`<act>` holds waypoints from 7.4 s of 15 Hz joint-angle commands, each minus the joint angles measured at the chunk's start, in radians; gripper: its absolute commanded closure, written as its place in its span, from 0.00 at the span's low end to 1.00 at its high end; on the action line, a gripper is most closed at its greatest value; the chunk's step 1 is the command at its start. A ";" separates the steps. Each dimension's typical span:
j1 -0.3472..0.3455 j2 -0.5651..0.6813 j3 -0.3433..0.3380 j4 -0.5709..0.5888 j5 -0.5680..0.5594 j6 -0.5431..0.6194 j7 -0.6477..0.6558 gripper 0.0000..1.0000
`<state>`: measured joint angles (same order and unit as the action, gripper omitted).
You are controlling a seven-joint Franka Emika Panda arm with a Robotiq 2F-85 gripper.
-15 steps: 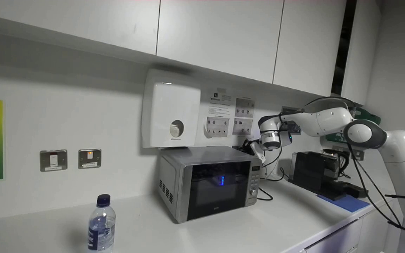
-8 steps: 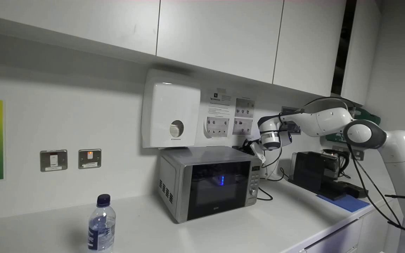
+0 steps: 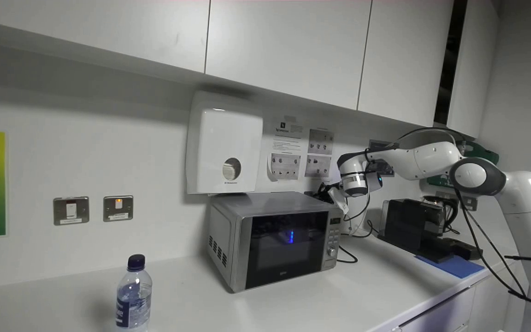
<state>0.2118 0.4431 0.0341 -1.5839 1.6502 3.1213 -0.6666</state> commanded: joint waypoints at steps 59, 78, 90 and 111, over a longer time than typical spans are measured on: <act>0.157 -0.657 -0.295 -0.611 -1.709 -0.676 1.306 1.00; -0.130 -0.800 0.044 -0.596 -1.633 -1.290 1.108 1.00; -0.109 -0.911 0.081 -0.690 -1.477 -1.299 1.040 1.00; -0.109 -0.858 0.146 -0.665 -1.393 -1.283 1.110 0.99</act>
<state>0.1115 -0.4153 0.1723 -2.2513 0.2544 1.8422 0.4457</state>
